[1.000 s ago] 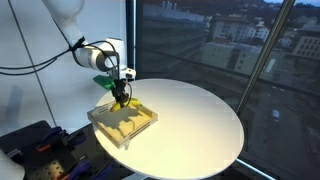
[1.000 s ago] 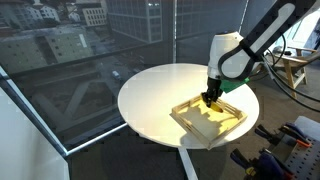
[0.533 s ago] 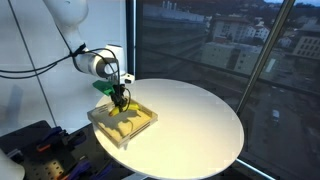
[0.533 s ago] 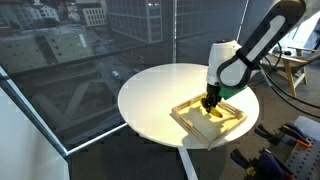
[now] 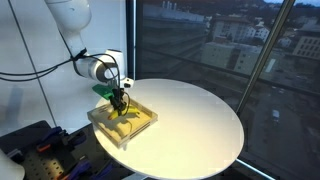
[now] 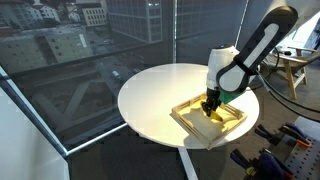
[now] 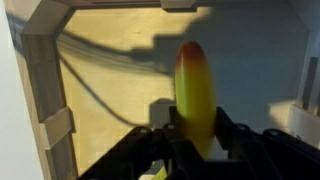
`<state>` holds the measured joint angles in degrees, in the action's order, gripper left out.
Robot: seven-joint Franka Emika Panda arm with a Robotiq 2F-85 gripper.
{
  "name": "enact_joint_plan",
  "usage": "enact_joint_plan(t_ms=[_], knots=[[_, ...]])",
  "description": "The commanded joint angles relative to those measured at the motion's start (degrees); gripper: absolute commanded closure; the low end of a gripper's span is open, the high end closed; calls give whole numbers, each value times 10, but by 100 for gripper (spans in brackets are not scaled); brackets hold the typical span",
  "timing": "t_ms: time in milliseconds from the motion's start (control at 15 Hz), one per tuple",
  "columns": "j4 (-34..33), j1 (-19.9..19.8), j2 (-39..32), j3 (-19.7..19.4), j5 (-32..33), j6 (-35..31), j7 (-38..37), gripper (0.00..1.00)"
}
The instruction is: Pick up the banana and place it in the wooden tray
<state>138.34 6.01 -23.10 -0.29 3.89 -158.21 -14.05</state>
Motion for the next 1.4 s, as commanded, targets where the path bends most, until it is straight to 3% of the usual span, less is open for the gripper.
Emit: enact_joint_plan(t_ms=[0,67,133,467,1333], knots=[[-8,5,-6,-5,-9,-5,6,86],[-8,5,-7,-5,-10,-6,6,37],[-9,5,-8,-5,-10,-5,6,35],[-9,4,-7,-4,-12,-4,7,0],[-1,-3,27,-3,-21,27,10,0]])
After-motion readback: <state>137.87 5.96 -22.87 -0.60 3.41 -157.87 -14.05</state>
